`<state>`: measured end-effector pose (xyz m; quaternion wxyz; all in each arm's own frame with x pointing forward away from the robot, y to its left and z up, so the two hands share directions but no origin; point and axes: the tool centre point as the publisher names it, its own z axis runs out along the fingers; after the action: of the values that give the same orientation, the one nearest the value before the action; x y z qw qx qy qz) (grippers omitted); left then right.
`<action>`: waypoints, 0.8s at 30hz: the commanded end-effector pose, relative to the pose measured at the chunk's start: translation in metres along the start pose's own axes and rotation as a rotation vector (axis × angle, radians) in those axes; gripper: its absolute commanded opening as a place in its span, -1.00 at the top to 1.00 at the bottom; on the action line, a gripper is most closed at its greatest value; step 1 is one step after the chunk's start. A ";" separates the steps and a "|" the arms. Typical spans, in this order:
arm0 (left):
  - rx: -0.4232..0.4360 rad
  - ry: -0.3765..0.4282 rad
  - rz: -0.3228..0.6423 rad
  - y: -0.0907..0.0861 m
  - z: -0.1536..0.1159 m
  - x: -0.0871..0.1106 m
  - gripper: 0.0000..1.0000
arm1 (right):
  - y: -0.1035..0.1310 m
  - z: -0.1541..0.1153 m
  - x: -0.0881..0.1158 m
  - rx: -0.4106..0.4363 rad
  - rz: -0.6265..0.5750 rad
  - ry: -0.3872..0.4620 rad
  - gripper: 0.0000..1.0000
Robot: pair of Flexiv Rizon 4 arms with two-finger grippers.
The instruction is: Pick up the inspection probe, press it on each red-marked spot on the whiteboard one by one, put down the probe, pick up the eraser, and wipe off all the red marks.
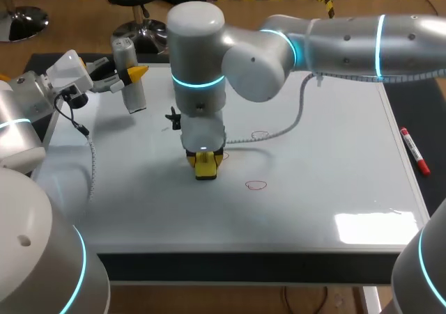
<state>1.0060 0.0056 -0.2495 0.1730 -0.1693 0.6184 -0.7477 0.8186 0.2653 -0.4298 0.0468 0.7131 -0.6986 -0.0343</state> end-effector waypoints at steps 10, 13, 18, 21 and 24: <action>0.003 -0.001 0.002 0.000 0.001 0.000 1.00 | -0.001 0.013 0.013 -0.002 0.024 0.021 1.00; 0.003 -0.001 0.002 0.000 0.001 0.000 1.00 | -0.001 0.016 0.018 -0.005 0.034 0.025 1.00; 0.003 -0.001 0.002 0.000 0.001 0.000 1.00 | 0.000 0.023 0.028 -0.017 0.053 0.034 1.00; 0.003 -0.001 0.002 0.000 0.001 0.000 1.00 | 0.001 0.026 0.033 -0.023 0.065 0.038 1.00; 0.003 -0.001 0.002 0.000 0.001 0.000 1.00 | 0.003 0.028 0.039 -0.028 0.075 0.042 1.00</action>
<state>1.0060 0.0056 -0.2495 0.1729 -0.1692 0.6184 -0.7477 0.8154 0.2368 -0.4333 0.0741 0.6862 -0.7231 -0.0287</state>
